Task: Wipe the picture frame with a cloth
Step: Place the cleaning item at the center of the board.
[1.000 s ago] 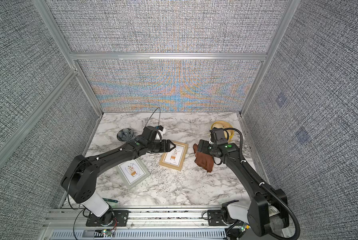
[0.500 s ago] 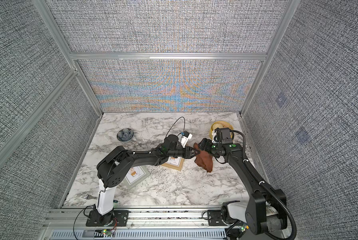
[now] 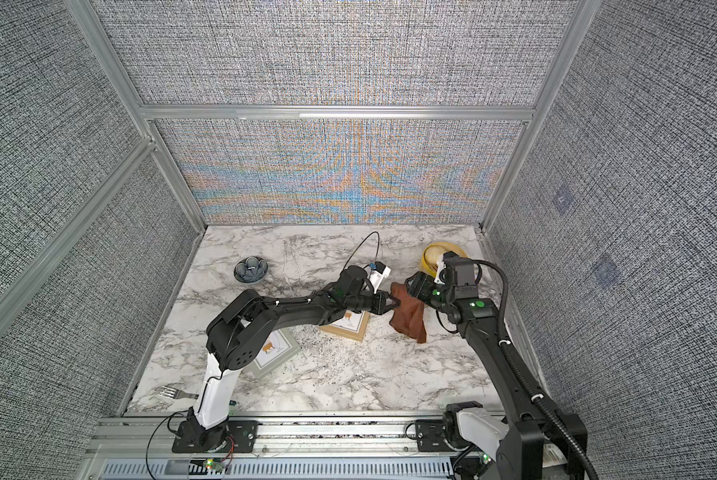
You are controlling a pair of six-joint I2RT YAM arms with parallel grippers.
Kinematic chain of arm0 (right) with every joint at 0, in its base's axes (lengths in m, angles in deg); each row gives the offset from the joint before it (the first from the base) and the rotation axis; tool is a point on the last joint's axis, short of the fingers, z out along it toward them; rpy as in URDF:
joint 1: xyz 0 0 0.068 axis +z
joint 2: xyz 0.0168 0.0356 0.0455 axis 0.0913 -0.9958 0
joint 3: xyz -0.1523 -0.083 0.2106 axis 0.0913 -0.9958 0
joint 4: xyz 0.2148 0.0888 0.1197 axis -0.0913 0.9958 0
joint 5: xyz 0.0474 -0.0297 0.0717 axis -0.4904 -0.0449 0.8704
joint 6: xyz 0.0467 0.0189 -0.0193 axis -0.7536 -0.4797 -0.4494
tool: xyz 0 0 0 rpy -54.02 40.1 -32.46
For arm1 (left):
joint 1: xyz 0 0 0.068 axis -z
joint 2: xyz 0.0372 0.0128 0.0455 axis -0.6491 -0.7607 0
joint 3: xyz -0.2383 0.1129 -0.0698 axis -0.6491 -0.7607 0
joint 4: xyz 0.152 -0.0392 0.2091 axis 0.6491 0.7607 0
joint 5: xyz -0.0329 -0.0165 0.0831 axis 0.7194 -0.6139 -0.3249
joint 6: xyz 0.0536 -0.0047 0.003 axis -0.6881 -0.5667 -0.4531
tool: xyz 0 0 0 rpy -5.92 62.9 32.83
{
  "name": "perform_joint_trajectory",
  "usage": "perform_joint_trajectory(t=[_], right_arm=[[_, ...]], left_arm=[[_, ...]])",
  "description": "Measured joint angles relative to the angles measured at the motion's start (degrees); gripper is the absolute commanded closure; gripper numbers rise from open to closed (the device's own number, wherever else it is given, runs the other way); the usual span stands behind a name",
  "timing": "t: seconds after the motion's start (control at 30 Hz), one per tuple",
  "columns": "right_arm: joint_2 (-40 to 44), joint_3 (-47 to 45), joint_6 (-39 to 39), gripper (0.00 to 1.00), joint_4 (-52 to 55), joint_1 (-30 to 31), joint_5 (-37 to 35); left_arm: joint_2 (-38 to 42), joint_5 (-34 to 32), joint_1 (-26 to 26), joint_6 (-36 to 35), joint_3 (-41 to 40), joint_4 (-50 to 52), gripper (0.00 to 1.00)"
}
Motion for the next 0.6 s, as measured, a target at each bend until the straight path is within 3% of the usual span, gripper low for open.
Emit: perform_joint_trajectory(t=[0.07,0.17,0.27,0.3,0.47,0.6], right_arm=[[-0.04,0.15,-0.37,0.22,-0.76,0.00,-1.46],[0.20,1.33,-0.35,0.22,0.07,0.00,-4.50],[1.86,1.64,-0.07,0.22,-0.68,0.00,-7.23],[1.90,1.79,0.22,0.22,-0.79,0.00,-7.26],[-2.32,3.19,0.48,0.22,-0.83,0.00,-4.92],[-6.78,3.52,-0.17,0.23,-1.25,0.02,0.98]], left_arm=[[0.42,-0.39,0.00,-0.79,0.87,2.93,1.00],[0.66,-1.79,0.02,-1.97,2.54,7.65,0.96],[0.66,-1.81,0.02,-2.84,3.85,10.60,0.58],[0.66,-1.79,0.02,-2.86,4.15,11.54,0.51],[4.17,-2.93,0.00,-4.00,5.40,17.92,0.29],[10.60,-7.87,-1.31,-5.07,4.26,23.19,0.20]])
